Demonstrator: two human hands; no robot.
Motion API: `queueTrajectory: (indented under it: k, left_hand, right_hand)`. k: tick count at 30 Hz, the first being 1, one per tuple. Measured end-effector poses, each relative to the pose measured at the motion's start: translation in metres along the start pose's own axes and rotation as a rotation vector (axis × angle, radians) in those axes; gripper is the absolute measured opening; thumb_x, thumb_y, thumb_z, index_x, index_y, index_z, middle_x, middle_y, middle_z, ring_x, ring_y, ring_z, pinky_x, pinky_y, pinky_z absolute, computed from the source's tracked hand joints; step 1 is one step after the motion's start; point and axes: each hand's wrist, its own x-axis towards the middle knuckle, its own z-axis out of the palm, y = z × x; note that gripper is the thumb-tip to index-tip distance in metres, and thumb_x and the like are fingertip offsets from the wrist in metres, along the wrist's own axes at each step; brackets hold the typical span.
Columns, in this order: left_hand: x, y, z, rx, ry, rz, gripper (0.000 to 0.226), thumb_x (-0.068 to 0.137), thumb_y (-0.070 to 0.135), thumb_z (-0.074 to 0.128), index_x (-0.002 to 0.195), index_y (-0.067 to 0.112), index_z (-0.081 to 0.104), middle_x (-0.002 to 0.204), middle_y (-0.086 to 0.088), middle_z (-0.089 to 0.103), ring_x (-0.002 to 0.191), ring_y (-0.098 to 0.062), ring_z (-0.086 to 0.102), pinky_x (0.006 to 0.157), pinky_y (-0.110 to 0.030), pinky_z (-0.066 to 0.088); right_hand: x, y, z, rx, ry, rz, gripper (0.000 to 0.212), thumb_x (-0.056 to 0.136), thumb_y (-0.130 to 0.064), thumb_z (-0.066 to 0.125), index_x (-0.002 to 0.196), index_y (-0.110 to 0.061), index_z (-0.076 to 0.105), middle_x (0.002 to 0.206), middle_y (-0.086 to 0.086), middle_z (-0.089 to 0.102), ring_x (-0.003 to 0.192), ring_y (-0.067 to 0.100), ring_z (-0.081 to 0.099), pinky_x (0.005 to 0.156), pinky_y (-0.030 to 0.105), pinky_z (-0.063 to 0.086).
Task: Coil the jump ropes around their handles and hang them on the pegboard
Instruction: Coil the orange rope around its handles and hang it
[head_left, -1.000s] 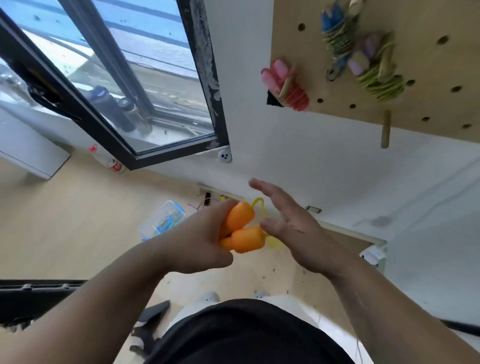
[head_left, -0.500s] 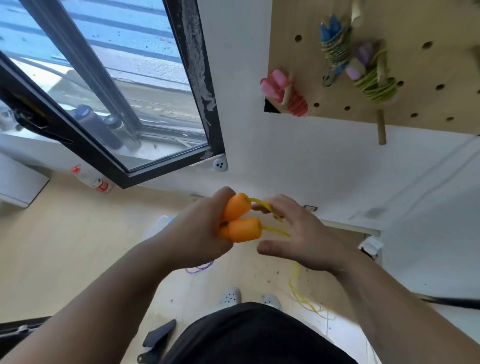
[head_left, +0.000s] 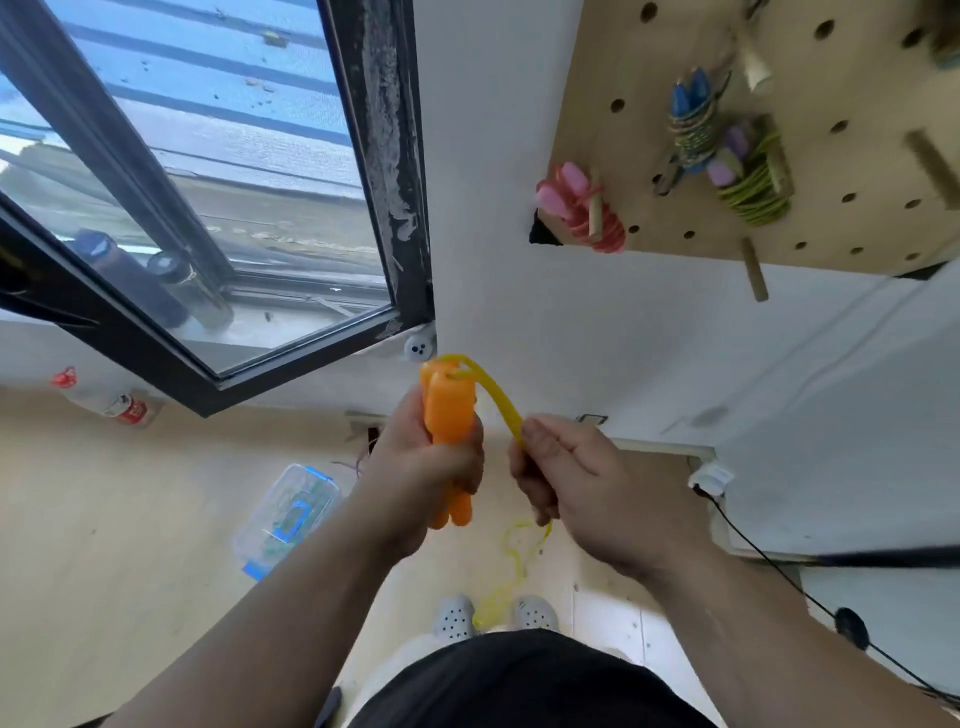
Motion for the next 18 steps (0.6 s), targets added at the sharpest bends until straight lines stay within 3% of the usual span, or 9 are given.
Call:
queueTrajectory:
  k: [2,4,7,10,13,18]
  left_hand:
    - [0.005,0.007,-0.001,-0.277,0.002,-0.031,0.024,0.057,-0.006,0.054,0.076,0.006,0.045,0.060,-0.009,0.041,0.052,-0.022,0.042,0.049,-0.032,0.039]
    - [0.007,0.012,-0.003,-0.400,-0.031,-0.037,0.023,0.055,-0.001,0.058,0.075,0.007,0.048,0.055,-0.007,0.037,0.046,-0.021,0.039,0.051,-0.032,0.035]
    - [0.009,0.016,-0.009,-0.553,-0.112,-0.018,0.046,0.056,0.012,0.065,0.101,0.010,0.054,0.062,-0.005,0.041,0.043,-0.015,0.039,0.049,-0.029,0.038]
    - [0.012,0.022,-0.012,-0.451,-0.119,-0.001,0.057,0.059,0.021,0.076,0.111,0.015,0.053,0.070,-0.001,0.050,0.047,-0.014,0.046,0.047,-0.028,0.040]
    - [0.014,0.026,-0.007,-0.363,-0.004,-0.041,0.061,0.058,0.025,0.084,0.108,0.015,0.050,0.068,-0.001,0.051,0.052,-0.019,0.047,0.052,-0.031,0.037]
    - [0.011,0.028,0.001,-0.441,0.053,0.069,0.028,0.076,0.004,0.064,0.097,0.017,0.052,0.074,-0.001,0.052,0.054,-0.018,0.047,0.049,-0.029,0.040]
  right_hand:
    - [0.003,-0.003,0.016,-0.060,0.015,-0.019,0.042,0.099,-0.044,0.039,0.076,-0.015,0.058,0.057,-0.006,0.041,0.056,0.016,0.037,0.058,0.034,0.035]
    - [0.006,-0.009,0.027,-0.115,0.041,-0.055,0.043,0.102,-0.043,0.041,0.077,-0.013,0.059,0.060,-0.010,0.049,0.056,0.008,0.042,0.060,0.027,0.035]
    - [0.009,-0.021,0.033,-0.169,0.077,-0.052,0.041,0.105,-0.034,0.050,0.080,-0.007,0.067,0.061,-0.013,0.057,0.058,0.002,0.050,0.062,0.019,0.038]
    - [0.009,-0.032,0.033,-0.188,0.076,0.011,0.043,0.102,-0.039,0.054,0.077,-0.009,0.070,0.054,-0.005,0.054,0.053,0.004,0.046,0.053,0.015,0.035]
    - [0.008,-0.040,0.038,-0.275,0.084,0.010,0.048,0.102,-0.042,0.053,0.067,-0.011,0.067,0.057,0.003,0.059,0.050,0.002,0.046,0.050,0.013,0.035]
    - [0.008,-0.045,0.043,-0.307,0.120,0.008,0.052,0.101,-0.046,0.052,0.069,-0.010,0.070,0.064,0.004,0.069,0.055,0.006,0.055,0.056,0.023,0.043]
